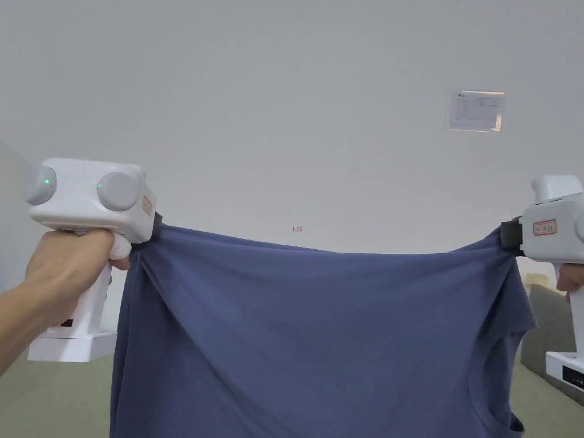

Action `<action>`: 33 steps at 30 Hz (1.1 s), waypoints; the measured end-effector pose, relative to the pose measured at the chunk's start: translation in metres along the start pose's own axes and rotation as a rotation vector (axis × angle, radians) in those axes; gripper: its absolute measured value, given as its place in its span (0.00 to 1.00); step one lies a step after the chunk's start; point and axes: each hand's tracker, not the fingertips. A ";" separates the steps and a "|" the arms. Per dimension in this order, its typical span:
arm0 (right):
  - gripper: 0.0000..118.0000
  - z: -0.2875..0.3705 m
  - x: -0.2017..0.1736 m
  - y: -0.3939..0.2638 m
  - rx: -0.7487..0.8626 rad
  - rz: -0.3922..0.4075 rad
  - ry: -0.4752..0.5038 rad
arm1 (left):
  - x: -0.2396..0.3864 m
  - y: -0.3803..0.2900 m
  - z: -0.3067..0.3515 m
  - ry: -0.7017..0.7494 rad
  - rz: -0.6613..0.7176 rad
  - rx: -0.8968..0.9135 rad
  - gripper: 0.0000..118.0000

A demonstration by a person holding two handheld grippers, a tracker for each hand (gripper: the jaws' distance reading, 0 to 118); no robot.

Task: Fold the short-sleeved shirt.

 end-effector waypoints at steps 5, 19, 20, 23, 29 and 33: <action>0.00 -0.020 -0.010 0.008 0.007 -0.011 0.007 | -0.005 0.004 -0.010 0.009 0.011 0.002 0.05; 0.00 -0.118 -0.018 0.056 0.015 0.036 -0.047 | 0.022 0.040 -0.100 0.033 -0.020 0.012 0.05; 0.00 -0.127 -0.018 0.059 0.014 0.062 -0.060 | 0.026 0.045 -0.109 0.038 -0.024 0.006 0.05; 0.00 -0.152 -0.019 0.066 0.025 0.067 -0.075 | 0.034 0.059 -0.135 0.047 -0.032 0.011 0.05; 0.00 -0.208 -0.025 0.067 0.016 0.098 -0.109 | 0.050 0.063 -0.194 0.076 -0.034 0.015 0.05; 0.00 -0.244 -0.032 0.058 0.009 0.115 -0.109 | 0.056 0.050 -0.236 0.102 -0.040 -0.012 0.05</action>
